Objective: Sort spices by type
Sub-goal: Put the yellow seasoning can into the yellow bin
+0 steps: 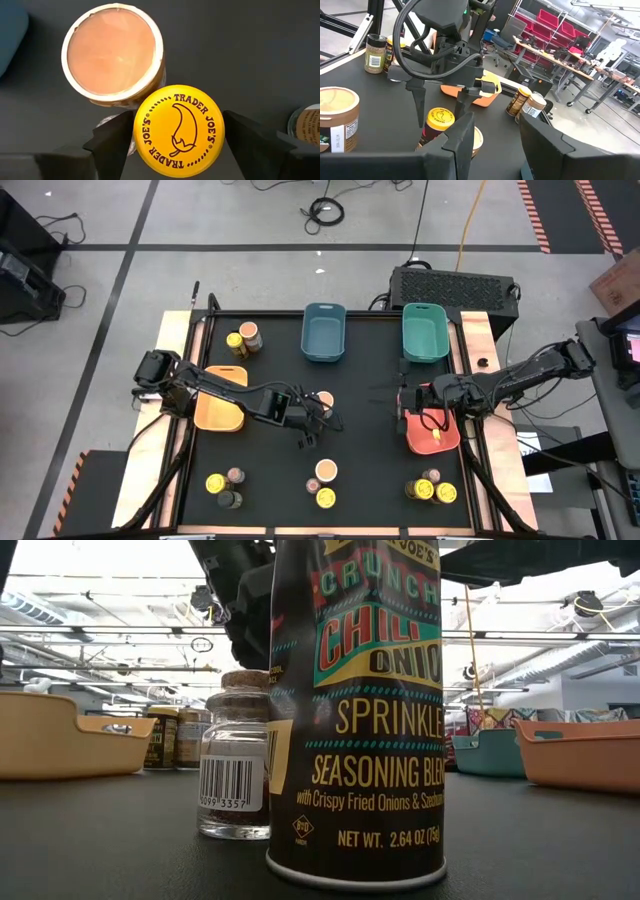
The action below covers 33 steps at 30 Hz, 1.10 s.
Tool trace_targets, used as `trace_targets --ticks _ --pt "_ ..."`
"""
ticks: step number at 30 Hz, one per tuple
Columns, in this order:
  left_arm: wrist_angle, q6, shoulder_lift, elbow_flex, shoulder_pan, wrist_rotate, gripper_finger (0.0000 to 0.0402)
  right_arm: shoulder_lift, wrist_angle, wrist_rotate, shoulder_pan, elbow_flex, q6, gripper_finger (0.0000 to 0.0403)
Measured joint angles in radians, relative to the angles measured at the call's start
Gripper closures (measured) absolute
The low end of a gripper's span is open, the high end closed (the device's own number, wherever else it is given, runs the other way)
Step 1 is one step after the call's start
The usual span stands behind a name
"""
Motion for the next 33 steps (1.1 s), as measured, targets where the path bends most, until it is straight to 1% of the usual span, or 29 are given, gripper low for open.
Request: trace_targets --ticks 4,6,12,17,20,25,28,33 --pt "0.001 0.000 0.000 0.000 0.000 -0.002 0.0151 0.000 0.005 0.000 0.000 0.000 -0.001 0.0253" --pt "0.001 0.000 0.000 0.000 0.000 -0.002 0.0165 0.000 0.005 0.000 0.000 0.000 -0.004 0.0253" --pt "-0.004 0.000 -0.003 0.000 0.001 0.017 0.0165 0.000 0.005 0.000 0.000 0.000 -0.008 0.0253" --pt "-0.072 -0.026 -0.060 0.000 -0.005 0.047 0.0166 0.000 0.004 0.001 0.000 0.000 -0.009 0.0253" --pt "-0.138 -0.043 -0.129 0.000 -0.006 0.043 0.0166 0.000 0.001 0.001 0.000 0.001 -0.009 0.0253" --pt "-0.297 -0.101 -0.278 0.000 -0.010 -0.024 0.0166 0.000 -0.001 0.001 0.000 0.001 -0.009 0.0253" --pt "-0.429 -0.179 -0.377 0.001 -0.009 -0.083 0.0166 0.000 -0.001 0.001 0.000 0.001 -0.008 0.0253" --pt "-0.680 -0.377 -0.507 0.001 -0.008 -0.198 0.0166 0.000 0.002 0.001 0.000 0.001 -0.008 0.0253"
